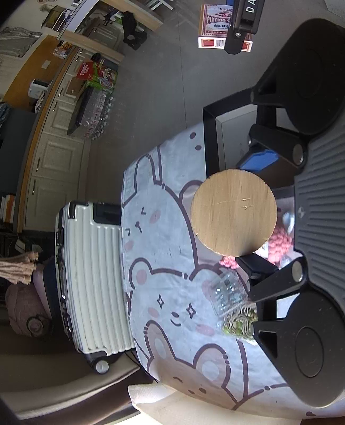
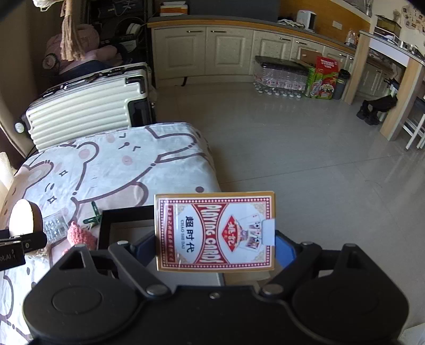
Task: Organize objects
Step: 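Lift the coaster and card box and carry both toward the black box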
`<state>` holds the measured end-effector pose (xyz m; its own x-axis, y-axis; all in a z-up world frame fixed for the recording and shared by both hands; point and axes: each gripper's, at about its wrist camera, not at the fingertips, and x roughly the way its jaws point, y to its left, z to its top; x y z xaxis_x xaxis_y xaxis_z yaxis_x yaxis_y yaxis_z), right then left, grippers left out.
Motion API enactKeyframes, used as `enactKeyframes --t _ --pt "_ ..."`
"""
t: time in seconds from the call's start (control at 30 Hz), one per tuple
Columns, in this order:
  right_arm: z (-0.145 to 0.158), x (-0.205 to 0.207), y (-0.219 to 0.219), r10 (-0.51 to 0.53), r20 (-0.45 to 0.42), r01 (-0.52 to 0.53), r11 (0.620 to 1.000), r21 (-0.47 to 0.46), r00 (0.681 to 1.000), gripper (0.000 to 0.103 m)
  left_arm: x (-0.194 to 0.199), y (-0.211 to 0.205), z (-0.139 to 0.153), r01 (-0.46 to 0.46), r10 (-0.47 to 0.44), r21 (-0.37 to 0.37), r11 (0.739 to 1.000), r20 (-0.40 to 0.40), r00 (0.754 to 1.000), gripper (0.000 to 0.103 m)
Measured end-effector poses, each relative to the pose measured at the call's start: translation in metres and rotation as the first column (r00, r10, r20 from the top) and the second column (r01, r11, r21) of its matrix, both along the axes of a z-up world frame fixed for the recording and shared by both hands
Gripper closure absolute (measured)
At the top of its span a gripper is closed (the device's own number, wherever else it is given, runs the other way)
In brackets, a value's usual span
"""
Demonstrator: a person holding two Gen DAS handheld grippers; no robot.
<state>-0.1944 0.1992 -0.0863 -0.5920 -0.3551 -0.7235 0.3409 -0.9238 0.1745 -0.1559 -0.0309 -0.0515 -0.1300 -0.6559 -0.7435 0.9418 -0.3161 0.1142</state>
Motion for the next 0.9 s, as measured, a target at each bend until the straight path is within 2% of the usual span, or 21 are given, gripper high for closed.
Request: enactKeyframes --t 0.37,0.63,0.9 --pt "-0.018 -0.011 0.016 0.000 0.042 0.000 1.000 0.001 0.999 0.014 -0.033 0.002 -0.014 0.067 -0.066 0.030 0.997 -0.017 0.998 0.036" --pt "-0.032 -0.018 0.016 0.023 0.092 -0.022 1.000 -0.016 0.995 0.014 -0.045 -0.004 -0.034 0.093 -0.089 0.113 0.989 -0.045 0.995 0.036" --pt "-0.047 -0.026 0.008 0.056 0.152 -0.055 0.998 -0.011 0.987 0.014 -0.058 -0.012 -0.059 0.138 -0.140 0.181 0.974 -0.001 0.990 0.036"
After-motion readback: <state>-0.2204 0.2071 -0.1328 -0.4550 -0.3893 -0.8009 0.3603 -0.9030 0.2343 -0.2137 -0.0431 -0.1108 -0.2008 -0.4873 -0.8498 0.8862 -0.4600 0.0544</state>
